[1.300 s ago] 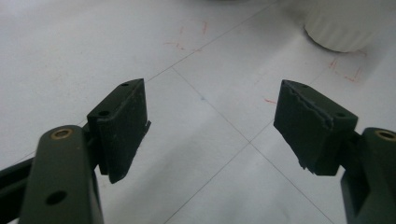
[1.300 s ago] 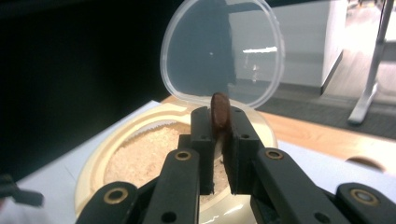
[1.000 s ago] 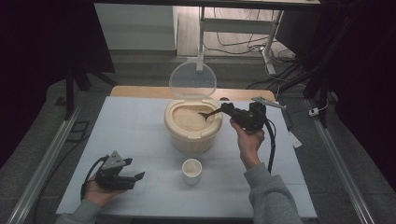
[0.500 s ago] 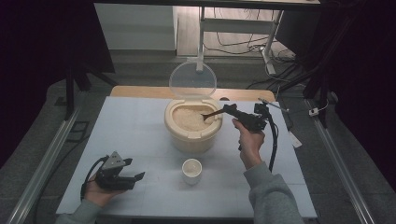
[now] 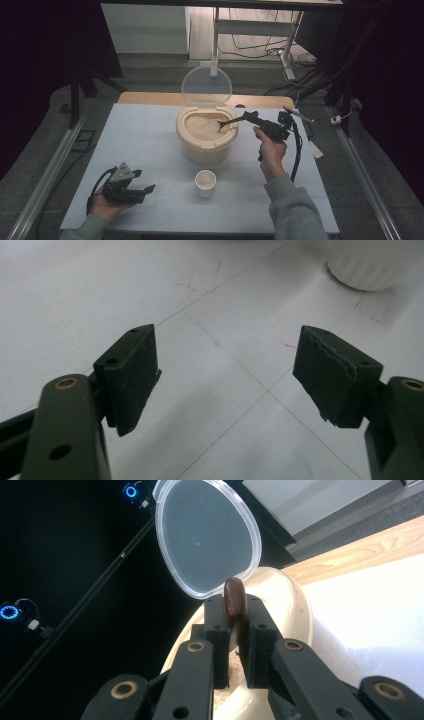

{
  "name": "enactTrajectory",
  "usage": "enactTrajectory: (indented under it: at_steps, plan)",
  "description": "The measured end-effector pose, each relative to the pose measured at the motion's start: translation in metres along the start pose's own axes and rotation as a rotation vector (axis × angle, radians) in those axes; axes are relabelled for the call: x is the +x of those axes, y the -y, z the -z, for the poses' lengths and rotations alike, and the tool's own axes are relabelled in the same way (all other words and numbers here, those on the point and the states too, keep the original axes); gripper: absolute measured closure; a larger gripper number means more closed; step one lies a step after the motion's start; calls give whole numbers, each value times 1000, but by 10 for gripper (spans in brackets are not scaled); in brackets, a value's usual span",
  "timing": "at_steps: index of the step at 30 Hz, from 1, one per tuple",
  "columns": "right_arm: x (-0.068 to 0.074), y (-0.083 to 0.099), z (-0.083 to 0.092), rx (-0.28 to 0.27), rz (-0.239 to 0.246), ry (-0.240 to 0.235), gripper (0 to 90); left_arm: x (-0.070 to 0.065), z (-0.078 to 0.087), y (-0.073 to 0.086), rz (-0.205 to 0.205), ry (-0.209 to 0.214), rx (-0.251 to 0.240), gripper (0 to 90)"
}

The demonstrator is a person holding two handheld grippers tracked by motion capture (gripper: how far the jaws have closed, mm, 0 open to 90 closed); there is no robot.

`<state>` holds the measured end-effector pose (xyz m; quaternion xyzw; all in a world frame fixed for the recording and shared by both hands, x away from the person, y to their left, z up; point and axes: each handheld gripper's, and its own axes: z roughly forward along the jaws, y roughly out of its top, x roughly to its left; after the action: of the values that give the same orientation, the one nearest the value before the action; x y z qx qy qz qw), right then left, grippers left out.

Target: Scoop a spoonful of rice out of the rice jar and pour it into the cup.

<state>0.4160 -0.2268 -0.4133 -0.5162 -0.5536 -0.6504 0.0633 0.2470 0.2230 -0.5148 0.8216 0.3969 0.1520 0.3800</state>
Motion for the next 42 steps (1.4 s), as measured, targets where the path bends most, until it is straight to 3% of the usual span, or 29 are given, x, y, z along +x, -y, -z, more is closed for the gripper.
enactTrajectory:
  at_steps: [7, 15, 42]
  plan:
    - [-7, -1, 4, -9, -67, -23, 827, 0, 0, 0, -2, -2, 2, 255]
    - [-9, -3, 8, -27, -102, -42, 826, -1, -1, 0, -7, -5, 6, 256]
    - [-7, -6, 16, -31, -142, -82, 827, -1, -2, 0, -16, -7, 13, 256]
